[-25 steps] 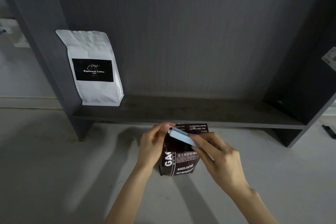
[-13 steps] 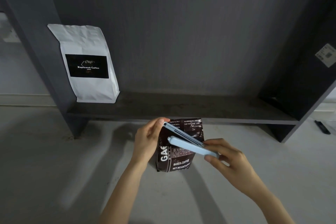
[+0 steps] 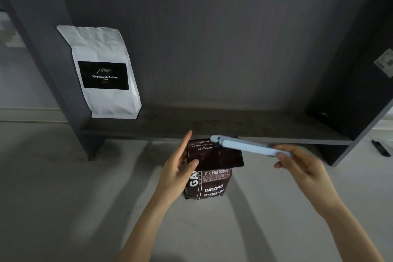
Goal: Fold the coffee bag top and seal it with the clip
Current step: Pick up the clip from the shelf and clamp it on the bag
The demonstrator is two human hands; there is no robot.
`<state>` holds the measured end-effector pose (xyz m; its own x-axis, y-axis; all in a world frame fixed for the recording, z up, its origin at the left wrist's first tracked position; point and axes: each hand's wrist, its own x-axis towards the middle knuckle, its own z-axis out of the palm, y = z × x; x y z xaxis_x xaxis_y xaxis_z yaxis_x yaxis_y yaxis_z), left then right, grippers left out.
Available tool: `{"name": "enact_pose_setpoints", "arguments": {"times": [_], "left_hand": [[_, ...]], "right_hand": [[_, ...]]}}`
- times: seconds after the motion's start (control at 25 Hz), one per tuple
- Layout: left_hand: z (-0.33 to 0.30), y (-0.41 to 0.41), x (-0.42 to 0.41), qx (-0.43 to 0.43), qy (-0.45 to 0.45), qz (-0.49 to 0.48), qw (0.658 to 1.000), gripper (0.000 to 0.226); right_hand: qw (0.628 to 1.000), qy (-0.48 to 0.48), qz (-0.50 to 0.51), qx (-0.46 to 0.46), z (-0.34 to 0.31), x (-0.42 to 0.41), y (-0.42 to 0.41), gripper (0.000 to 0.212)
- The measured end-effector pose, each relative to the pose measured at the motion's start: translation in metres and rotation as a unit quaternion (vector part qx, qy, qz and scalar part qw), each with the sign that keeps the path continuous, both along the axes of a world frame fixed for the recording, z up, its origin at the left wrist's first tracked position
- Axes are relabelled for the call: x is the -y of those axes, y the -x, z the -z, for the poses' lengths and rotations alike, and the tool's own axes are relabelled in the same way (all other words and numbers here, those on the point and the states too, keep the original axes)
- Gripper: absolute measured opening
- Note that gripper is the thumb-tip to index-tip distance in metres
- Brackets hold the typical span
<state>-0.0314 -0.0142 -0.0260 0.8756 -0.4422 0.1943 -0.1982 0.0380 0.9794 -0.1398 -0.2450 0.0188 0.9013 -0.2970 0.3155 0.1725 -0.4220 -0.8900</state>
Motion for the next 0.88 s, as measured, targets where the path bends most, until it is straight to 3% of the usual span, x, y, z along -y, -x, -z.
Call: {"name": "enact_pose_setpoints", "arguments": {"times": [0.08, 0.12, 0.2, 0.4, 0.6, 0.88], "left_hand": [[0.003, 0.000, -0.001, -0.008, 0.004, -0.014, 1.000, 0.070], [0.004, 0.000, -0.001, -0.012, 0.002, -0.016, 1.000, 0.070], [0.007, -0.001, -0.001, -0.013, -0.006, -0.020, 1.000, 0.065], [0.012, -0.003, -0.001, -0.025, -0.014, -0.031, 0.999, 0.060], [0.014, -0.003, -0.002, -0.034, -0.021, -0.032, 0.999, 0.058], [0.018, -0.003, -0.001, -0.056, -0.022, -0.033, 0.998, 0.076]], "right_hand": [[0.999, -0.004, 0.026, 0.017, -0.001, 0.011, -0.004, 0.053], [0.999, -0.009, 0.044, 0.019, -0.003, 0.013, -0.005, 0.047], [0.998, -0.004, 0.058, 0.006, -0.003, 0.016, -0.012, 0.009], [0.997, 0.055, -0.003, -0.063, 0.002, 0.001, -0.035, 0.021], [0.997, 0.009, -0.033, -0.073, 0.008, -0.018, -0.055, 0.027], [0.993, -0.087, -0.051, -0.062, 0.013, -0.044, -0.064, 0.024]]}}
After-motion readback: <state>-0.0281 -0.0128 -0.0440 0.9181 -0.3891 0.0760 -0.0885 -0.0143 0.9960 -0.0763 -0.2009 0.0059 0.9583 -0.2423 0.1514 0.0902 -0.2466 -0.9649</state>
